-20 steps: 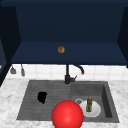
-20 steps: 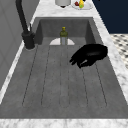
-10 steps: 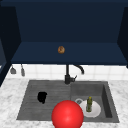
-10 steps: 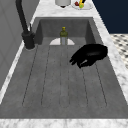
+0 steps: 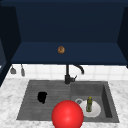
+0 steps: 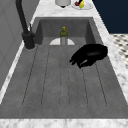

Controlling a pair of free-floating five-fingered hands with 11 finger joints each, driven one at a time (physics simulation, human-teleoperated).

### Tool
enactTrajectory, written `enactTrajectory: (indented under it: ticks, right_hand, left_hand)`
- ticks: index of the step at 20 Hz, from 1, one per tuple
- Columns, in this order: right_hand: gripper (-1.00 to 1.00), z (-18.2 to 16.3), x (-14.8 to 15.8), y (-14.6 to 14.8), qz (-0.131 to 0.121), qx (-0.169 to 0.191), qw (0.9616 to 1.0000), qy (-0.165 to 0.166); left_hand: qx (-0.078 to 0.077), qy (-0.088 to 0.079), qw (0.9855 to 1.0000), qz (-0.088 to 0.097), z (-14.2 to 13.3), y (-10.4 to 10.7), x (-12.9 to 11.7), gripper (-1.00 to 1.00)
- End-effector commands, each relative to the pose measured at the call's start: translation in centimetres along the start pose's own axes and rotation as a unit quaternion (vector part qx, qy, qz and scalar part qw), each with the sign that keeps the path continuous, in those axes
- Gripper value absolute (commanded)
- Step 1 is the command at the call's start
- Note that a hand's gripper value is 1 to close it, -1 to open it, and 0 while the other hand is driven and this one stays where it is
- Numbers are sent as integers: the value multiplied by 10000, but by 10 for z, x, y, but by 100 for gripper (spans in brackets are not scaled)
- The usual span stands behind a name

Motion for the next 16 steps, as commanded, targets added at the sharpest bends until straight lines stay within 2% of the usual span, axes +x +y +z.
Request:
enactTrajectory:
  ticks: [1,6,9,13,16]
  right_hand:
    - [-100,-23,1,0,72,-1,9999,74]
    - [-100,-50,-10,16,124,-98,9998,80]
    - [-100,-63,-20,27,148,-328,9994,-20]
    - [-100,-73,-28,30,130,-967,9940,-489]
    - [-100,-75,-27,23,81,-1083,9909,-796]
  left_hand:
    - [0,0,10000,0,0,0,0,0]
    - [0,0,10000,0,0,0,0,0]
    - [0,0,10000,0,0,0,0,0]
    - [0,0,10000,0,0,0,0,0]
    - [0,0,10000,0,0,0,0,0]
